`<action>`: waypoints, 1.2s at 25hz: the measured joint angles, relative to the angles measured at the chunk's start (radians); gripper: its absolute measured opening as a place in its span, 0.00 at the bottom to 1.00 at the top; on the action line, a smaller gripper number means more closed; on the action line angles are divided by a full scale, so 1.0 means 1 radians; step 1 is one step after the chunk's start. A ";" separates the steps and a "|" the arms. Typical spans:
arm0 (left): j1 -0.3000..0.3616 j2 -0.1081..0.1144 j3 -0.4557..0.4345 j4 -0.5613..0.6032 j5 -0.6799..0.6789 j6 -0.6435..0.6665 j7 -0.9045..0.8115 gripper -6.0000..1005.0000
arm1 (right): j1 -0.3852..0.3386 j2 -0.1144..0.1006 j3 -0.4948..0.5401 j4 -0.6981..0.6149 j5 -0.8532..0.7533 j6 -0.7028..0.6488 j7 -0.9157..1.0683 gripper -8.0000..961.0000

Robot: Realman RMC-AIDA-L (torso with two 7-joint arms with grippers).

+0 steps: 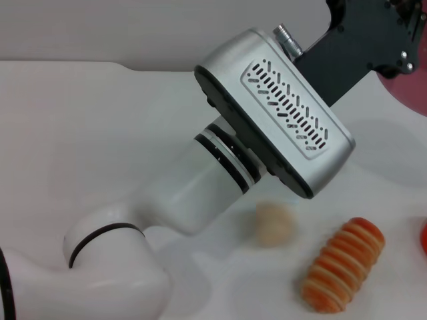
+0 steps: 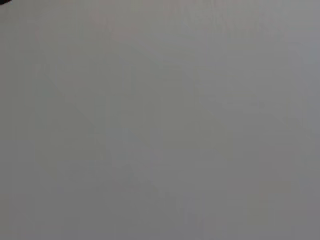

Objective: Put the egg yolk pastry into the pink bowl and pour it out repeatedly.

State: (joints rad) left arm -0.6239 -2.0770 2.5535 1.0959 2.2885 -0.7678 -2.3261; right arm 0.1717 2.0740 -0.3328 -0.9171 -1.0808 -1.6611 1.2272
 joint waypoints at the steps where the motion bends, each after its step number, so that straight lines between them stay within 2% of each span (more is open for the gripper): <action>1: -0.001 0.000 -0.003 0.000 -0.001 0.003 0.000 0.07 | 0.001 0.000 -0.002 0.000 0.000 -0.001 0.002 0.62; 7: -0.006 0.001 -0.047 -0.003 -0.008 0.075 -0.040 0.07 | 0.010 0.001 -0.008 0.004 0.001 -0.024 0.015 0.61; 13: -0.021 0.003 -0.185 0.009 -0.010 0.292 -0.135 0.07 | 0.020 0.001 -0.027 0.006 -0.002 -0.027 0.020 0.61; 14: -0.036 0.004 -0.243 0.011 -0.011 0.381 -0.172 0.07 | 0.022 0.001 -0.033 0.005 -0.003 -0.027 0.026 0.61; 16: -0.047 0.005 -0.278 0.011 -0.011 0.441 -0.196 0.07 | 0.023 0.001 -0.051 0.000 -0.007 -0.028 0.037 0.60; 23: -0.141 0.005 -0.539 -0.010 -0.015 0.839 -0.255 0.07 | 0.028 -0.001 -0.107 -0.074 -0.066 -0.030 0.113 0.60; 26: -0.183 0.006 -0.659 -0.033 -0.025 0.974 -0.259 0.07 | 0.031 -0.002 -0.141 -0.137 -0.113 -0.039 0.172 0.59; 30: -0.257 0.011 -0.850 -0.096 -0.030 1.189 -0.258 0.07 | 0.039 -0.004 -0.205 -0.288 -0.203 -0.080 0.305 0.59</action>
State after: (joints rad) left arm -0.8810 -2.0663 1.7032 0.9994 2.2584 0.4208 -2.5840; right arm 0.2103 2.0704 -0.5377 -1.2046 -1.2843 -1.7407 1.5323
